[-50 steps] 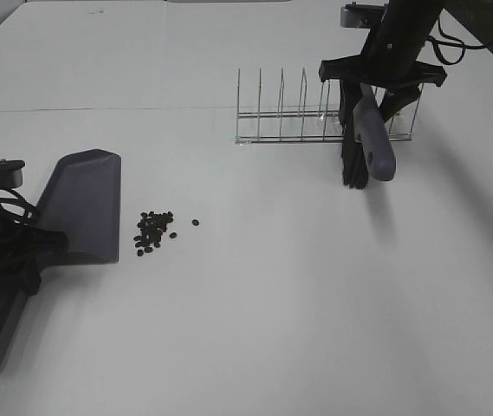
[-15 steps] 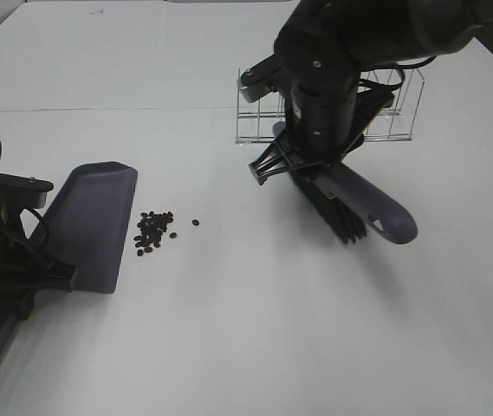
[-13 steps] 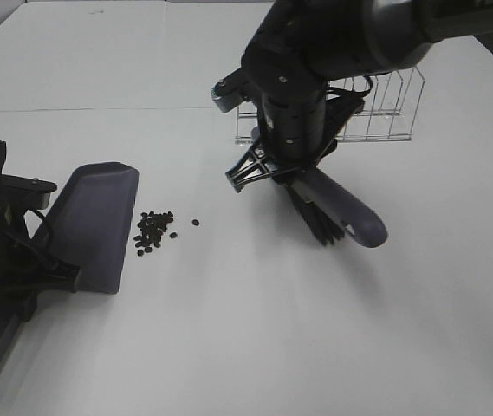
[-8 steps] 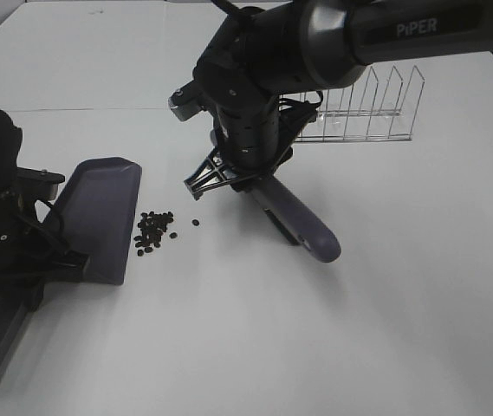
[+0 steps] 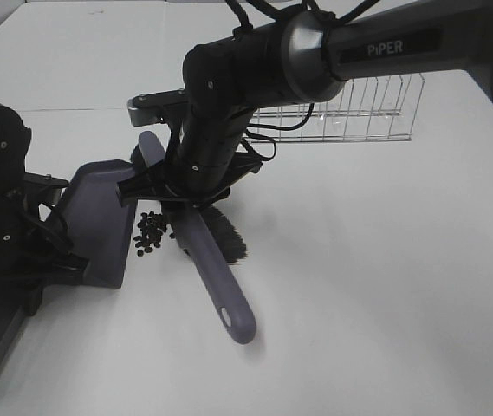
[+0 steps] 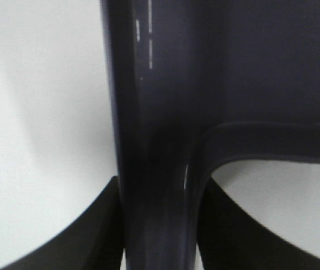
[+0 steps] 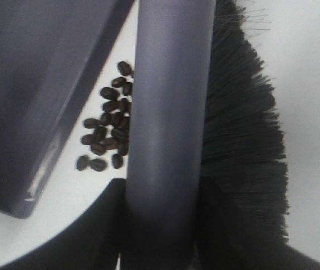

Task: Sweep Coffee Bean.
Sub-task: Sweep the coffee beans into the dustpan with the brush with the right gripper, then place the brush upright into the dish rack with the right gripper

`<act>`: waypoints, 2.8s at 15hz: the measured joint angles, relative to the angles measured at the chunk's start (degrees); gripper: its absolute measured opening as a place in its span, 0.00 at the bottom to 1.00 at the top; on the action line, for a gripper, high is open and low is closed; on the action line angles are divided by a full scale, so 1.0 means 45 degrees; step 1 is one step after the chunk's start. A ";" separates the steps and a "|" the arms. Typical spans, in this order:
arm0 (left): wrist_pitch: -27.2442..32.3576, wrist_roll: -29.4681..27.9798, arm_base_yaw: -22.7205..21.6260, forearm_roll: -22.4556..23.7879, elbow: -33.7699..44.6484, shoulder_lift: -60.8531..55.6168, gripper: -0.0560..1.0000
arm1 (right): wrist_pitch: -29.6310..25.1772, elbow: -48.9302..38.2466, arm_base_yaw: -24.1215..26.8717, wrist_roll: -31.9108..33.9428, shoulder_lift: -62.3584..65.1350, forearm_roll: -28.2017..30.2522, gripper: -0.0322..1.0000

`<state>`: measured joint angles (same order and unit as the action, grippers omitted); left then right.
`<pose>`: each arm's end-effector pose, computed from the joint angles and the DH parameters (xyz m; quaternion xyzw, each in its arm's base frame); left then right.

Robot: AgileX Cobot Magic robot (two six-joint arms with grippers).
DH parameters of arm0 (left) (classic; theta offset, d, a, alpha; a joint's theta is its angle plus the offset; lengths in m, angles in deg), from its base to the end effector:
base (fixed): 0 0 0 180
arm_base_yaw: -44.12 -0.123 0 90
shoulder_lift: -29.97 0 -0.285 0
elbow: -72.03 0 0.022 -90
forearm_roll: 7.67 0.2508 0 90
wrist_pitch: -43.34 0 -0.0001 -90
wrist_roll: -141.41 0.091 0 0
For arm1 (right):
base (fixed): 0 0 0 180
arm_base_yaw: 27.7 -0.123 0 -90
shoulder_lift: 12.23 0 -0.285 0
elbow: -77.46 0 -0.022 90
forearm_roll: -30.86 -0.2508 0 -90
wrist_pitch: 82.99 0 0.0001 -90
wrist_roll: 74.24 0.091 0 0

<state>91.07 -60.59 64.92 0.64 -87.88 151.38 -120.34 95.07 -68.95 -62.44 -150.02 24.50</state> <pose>0.2911 -0.1002 0.0943 -0.0425 -0.9946 -0.0754 0.0566 0.3522 0.3170 0.1236 -0.2134 0.9565 0.1241 0.1555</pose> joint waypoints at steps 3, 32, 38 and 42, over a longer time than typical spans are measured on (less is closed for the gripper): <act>0.0025 0.0013 0.0000 -0.0064 0.0000 0.0000 0.36 | 0.0484 0.0000 0.0064 -0.1044 -0.0025 -0.2534 0.38; -0.0064 0.1655 -0.0649 -0.1286 0.0000 0.0000 0.36 | -0.4482 -0.2801 0.4762 -0.1630 0.6901 0.1948 0.38; -0.1082 0.2152 -0.0649 -0.3119 0.0000 0.0000 0.36 | -0.3412 -0.4113 0.4787 0.1541 0.5844 0.4316 0.38; -0.1235 0.2496 -0.0649 -0.3247 0.0000 0.0000 0.36 | -0.1795 -0.4113 0.4787 0.3119 0.4813 0.5959 0.38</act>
<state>85.51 -49.36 61.99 -13.97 -87.88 151.38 -128.42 76.56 -47.41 -48.40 -128.36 51.32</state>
